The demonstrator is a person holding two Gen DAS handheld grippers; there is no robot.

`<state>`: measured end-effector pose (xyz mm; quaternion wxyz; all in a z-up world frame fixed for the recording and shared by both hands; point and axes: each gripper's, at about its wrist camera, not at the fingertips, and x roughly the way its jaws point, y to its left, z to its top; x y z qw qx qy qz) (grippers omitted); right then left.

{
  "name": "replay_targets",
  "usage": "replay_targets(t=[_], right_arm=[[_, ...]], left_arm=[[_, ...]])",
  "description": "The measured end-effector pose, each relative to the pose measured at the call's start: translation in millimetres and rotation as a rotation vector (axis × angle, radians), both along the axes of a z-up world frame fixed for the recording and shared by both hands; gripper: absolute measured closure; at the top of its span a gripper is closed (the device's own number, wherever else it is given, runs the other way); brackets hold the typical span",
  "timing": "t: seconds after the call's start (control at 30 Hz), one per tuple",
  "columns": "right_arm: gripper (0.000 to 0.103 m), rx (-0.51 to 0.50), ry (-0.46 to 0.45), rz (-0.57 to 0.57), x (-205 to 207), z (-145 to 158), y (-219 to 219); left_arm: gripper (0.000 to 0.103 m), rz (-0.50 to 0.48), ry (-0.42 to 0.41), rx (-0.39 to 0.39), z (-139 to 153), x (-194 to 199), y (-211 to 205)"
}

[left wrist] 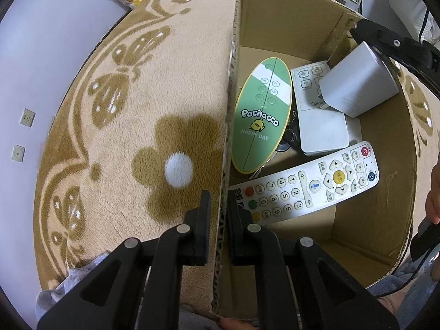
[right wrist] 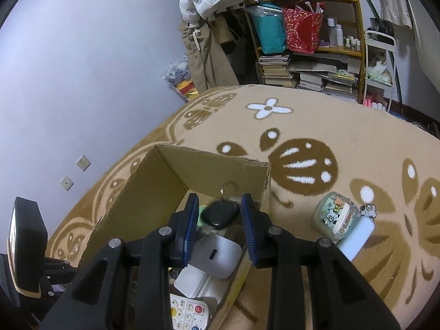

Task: Organize rigid objects
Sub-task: 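Carry the car key into the box and release it, then move the right gripper back over the light-blue power bank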

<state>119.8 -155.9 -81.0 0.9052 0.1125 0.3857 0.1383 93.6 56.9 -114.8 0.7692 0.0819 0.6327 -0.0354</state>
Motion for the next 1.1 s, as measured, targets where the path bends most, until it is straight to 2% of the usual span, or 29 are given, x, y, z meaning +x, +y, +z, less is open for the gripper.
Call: replay_targets(t=[0.13,0.23,0.27,0.3,0.43,0.5,0.57,0.87,0.97,1.1], right_arm=[[0.068,-0.023,-0.002,0.014,-3,4,0],[0.055,-0.047,-0.014,0.006,-8,10,-3],[0.042,-0.068,-0.022,-0.008,-10,12,-4],[0.036,-0.079,-0.034,-0.018,-13,14,-6],[0.035,-0.068,-0.038,-0.049,-16,16,-22],[0.024,-0.051,-0.02,-0.081,-13,13,-35],[0.018,-0.038,-0.012,-0.121,-11,11,-48],[0.016,0.021,0.066,-0.265,-4,-22,-114],[0.016,0.069,0.095,-0.297,-4,-39,-127],[0.016,0.073,0.125,-0.316,-7,-58,-131]], left_arm=[[0.093,0.0,0.0,0.0,0,0,0],[0.093,0.001,0.0,0.001,0,-1,-1],[0.093,0.002,0.0,0.001,0,-1,-1],[0.093,0.002,0.0,0.001,0,-1,-1],[0.093,0.002,0.0,0.002,0,-1,-1],[0.093,0.001,0.0,0.003,0,-1,-1],[0.093,0.002,0.0,0.002,0,-1,-1],[0.093,0.005,0.002,0.002,0,0,-2],[0.094,0.004,0.002,0.002,0,-1,-2],[0.095,0.0,0.004,0.005,-1,-1,-3]])
